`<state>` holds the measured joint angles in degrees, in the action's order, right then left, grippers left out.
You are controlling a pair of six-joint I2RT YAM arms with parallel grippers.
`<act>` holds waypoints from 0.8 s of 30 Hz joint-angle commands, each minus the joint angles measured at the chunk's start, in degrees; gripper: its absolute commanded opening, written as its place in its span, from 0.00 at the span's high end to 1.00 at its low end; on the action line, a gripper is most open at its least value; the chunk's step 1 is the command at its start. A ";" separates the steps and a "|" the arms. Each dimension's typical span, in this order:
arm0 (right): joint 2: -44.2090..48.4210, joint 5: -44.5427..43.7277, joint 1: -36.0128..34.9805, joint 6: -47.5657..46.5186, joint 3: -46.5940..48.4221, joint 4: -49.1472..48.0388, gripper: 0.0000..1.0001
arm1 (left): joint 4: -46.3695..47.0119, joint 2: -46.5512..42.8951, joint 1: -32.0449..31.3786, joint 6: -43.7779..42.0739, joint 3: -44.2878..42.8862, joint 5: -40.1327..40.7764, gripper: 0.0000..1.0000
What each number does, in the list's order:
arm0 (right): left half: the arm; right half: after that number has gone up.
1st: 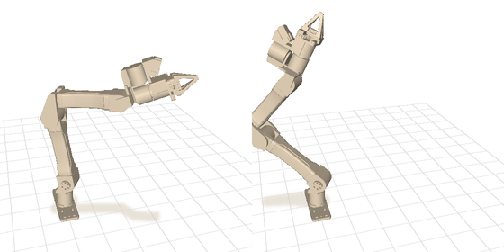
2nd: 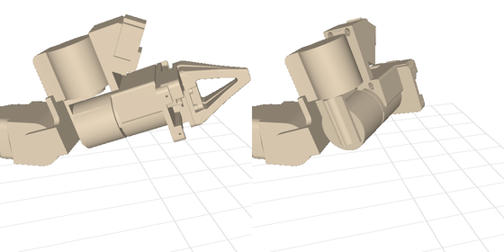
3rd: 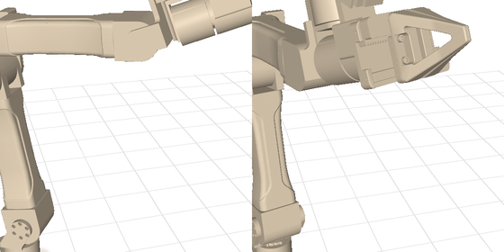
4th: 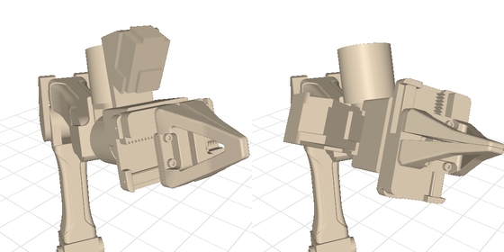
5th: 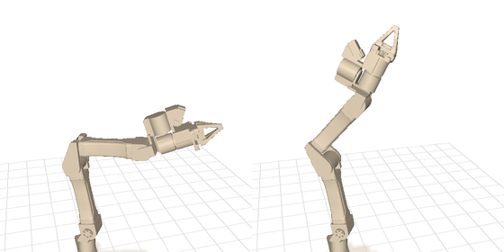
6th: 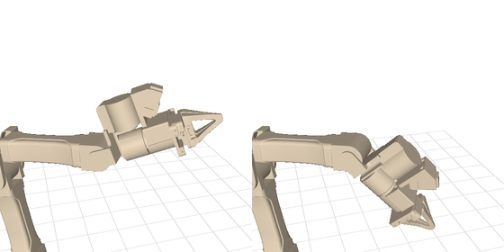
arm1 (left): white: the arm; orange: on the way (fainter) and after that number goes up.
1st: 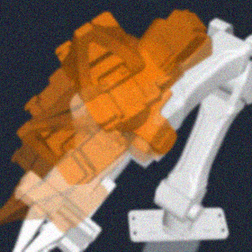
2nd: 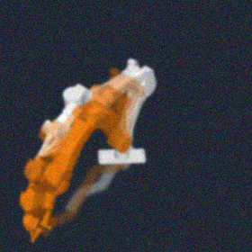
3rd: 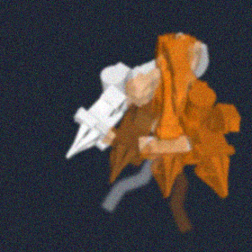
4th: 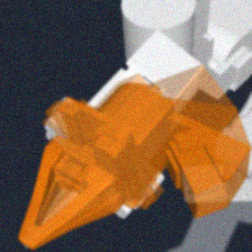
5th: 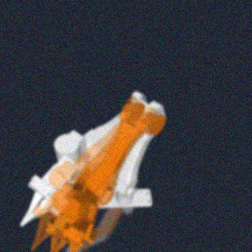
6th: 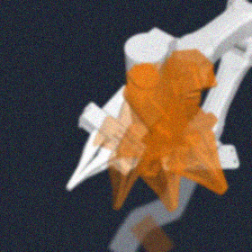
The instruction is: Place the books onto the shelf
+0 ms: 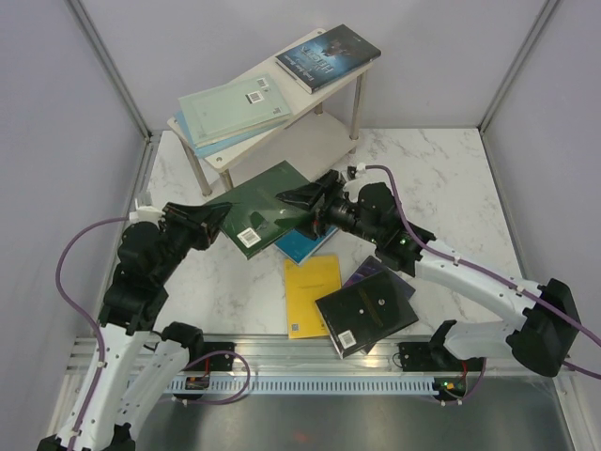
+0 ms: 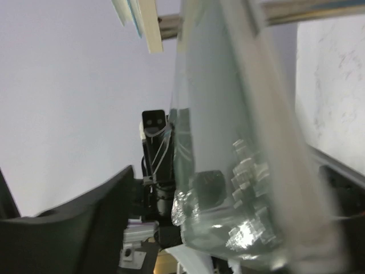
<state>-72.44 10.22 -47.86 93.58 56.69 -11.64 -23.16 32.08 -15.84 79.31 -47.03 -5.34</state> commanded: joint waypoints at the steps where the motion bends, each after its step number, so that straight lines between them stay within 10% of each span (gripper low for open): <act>1: 3.80 -0.37 -1.89 2.48 4.84 -2.78 0.24 | -6.98 1.06 0.28 -3.20 -2.19 5.08 0.98; 6: 6.17 -2.04 -2.15 2.57 3.96 0.04 0.12 | -7.52 1.41 0.28 -3.19 -2.81 5.08 0.98; 24: 3.62 -8.02 -1.80 0.38 9.67 4.87 1.00 | -9.19 -2.10 0.19 -4.34 -1.84 3.50 0.98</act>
<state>-71.00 6.98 -50.28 95.15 60.49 -2.39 -26.96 31.00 -15.70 80.77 -49.32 -2.94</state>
